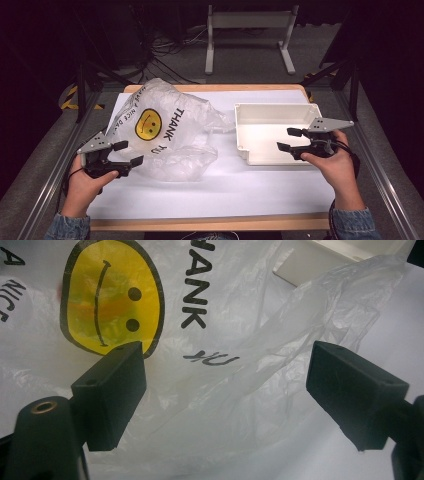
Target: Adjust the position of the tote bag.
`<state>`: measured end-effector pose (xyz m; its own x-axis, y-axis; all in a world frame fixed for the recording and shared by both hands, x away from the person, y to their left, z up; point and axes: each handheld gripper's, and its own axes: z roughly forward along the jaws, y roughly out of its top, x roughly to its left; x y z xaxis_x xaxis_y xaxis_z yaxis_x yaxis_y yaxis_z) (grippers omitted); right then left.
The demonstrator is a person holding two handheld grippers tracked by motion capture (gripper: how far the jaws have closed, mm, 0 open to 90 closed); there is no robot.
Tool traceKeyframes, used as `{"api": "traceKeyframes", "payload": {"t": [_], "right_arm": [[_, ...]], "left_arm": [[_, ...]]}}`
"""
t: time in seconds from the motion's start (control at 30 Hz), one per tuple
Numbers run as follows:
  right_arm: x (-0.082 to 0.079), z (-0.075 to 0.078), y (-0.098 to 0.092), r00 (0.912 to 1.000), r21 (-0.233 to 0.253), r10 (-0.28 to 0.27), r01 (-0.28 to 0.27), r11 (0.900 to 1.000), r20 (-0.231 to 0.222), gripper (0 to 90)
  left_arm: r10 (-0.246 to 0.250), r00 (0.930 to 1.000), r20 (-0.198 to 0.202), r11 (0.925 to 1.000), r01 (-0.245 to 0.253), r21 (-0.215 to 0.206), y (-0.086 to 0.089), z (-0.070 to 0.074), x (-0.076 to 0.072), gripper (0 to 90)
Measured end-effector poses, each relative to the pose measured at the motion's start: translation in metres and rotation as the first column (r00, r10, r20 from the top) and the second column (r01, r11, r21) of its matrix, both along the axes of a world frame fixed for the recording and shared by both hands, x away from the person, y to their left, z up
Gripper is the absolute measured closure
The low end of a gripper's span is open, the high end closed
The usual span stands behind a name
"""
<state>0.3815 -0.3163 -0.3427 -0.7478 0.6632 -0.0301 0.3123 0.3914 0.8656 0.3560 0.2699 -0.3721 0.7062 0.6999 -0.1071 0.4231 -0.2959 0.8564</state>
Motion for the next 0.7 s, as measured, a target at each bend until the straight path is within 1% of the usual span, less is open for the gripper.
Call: {"api": "traceKeyframes", "payload": {"t": [0.03,0.07,0.17,0.23,0.3,0.33,0.4,0.43,0.5,0.57,0.63,0.7], "right_arm": [[0.000,0.000,0.000,1.0000,0.005,-0.001,0.001,1.000,-0.008,31.1],[-0.001,0.000,0.000,0.9999,0.010,-0.002,0.002,1.000,-0.016,31.1],[-0.001,0.000,0.000,0.9997,0.012,-0.004,0.005,1.000,-0.024,29.7],[-0.001,0.000,0.001,0.9994,0.027,-0.006,0.007,1.000,-0.034,26.0],[-0.001,0.000,0.001,0.9995,0.019,-0.010,0.010,1.000,-0.029,24.6],[-0.001,0.000,0.001,0.9995,0.019,-0.010,0.010,1.000,-0.029,24.6],[-0.001,-0.001,0.002,0.9995,0.020,-0.012,0.013,1.000,-0.029,24.1],[-0.001,-0.001,0.003,0.9995,0.020,-0.012,0.012,1.000,-0.030,23.6],[-0.001,-0.001,0.004,0.9993,0.019,-0.012,0.013,1.000,-0.036,22.2],[-0.001,-0.002,0.007,0.9988,0.024,-0.007,0.008,1.000,-0.048,21.4],[0.000,-0.003,0.008,0.9987,0.022,-0.002,0.003,1.000,-0.052,21.0],[0.000,-0.004,0.010,0.9984,0.016,-0.003,0.004,1.000,-0.057,20.1]], "left_arm": [[-0.004,0.9999,0.013,1.0000,0.004,0.005,-0.001,0.002,-0.001,15.9],[-0.003,0.9998,0.019,1.0000,0.003,0.004,-0.003,0.003,-0.002,15.4],[-0.004,0.9997,0.024,1.0000,0.003,0.007,-0.005,0.006,-0.002,14.5],[-0.024,0.9990,0.038,0.9996,0.023,0.014,-0.010,0.009,-0.002,13.1],[-0.027,0.9988,0.040,0.9995,0.026,0.018,-0.012,0.010,-0.002,11.9],[-0.036,0.9983,0.045,0.9991,0.035,0.024,-0.014,0.011,-0.001,11.9],[-0.057,0.9968,0.055,0.9982,0.057,0.018,-0.020,0.014,0.000,10.8],[-0.062,0.9967,0.051,0.9980,0.062,0.011,-0.024,0.016,0.000,10.5],[-0.074,0.9954,0.060,0.9972,0.074,0.014,-0.031,0.018,0.000,10.1],[-0.071,0.9948,0.073,0.9970,0.069,0.034,-0.037,0.019,0.001,9.8],[-0.066,0.9953,0.071,0.9966,0.063,0.053,-0.043,0.018,0.003,9.6],[-0.080,0.9945,0.067,0.9955,0.076,0.056,-0.049,0.017,0.005,9.5]]}}
